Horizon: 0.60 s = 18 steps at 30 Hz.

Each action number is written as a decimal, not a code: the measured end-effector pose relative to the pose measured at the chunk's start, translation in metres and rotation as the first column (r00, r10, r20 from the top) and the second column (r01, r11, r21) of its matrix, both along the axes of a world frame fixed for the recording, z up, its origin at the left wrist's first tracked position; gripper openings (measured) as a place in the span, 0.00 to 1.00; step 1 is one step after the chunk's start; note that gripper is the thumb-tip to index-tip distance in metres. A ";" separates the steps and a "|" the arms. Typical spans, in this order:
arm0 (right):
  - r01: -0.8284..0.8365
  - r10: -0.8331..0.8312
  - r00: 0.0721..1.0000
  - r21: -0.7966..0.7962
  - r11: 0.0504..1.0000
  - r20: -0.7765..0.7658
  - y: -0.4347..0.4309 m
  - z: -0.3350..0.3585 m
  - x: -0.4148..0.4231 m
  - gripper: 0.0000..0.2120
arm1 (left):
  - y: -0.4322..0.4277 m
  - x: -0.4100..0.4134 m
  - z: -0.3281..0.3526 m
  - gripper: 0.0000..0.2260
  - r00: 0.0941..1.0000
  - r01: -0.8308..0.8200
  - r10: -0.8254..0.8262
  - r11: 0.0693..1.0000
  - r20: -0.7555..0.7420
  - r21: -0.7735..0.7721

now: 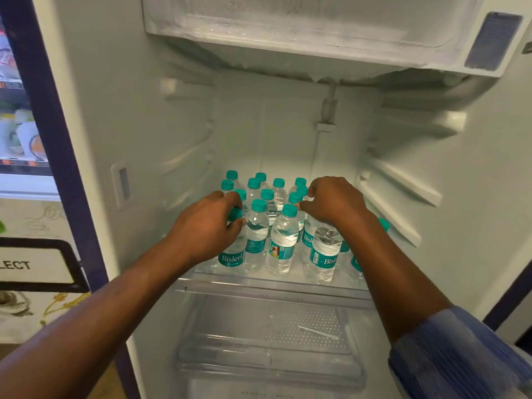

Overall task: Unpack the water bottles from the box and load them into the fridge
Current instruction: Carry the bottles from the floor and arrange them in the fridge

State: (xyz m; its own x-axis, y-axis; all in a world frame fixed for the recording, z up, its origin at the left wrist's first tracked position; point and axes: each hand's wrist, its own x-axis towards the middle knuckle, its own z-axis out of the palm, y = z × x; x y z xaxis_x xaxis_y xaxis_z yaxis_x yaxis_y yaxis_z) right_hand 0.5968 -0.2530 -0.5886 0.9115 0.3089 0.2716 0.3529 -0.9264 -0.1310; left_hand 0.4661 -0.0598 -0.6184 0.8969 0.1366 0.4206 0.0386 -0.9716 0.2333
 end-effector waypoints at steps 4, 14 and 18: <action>-0.058 0.049 0.992 0.076 0.995 0.118 0.005 0.006 -0.030 0.19 | 0.000 0.000 0.001 0.18 1.000 -0.018 0.020 0.997 -0.024 0.072; -0.483 0.485 0.873 0.262 0.836 0.061 0.042 0.011 -0.118 0.05 | 0.010 -0.047 0.000 0.22 0.994 0.068 -0.066 0.997 0.092 -0.019; -0.634 0.654 0.756 0.275 0.723 0.023 0.065 0.000 -0.149 0.04 | 0.024 -0.097 -0.003 0.08 0.980 0.174 -0.166 0.983 0.111 -0.067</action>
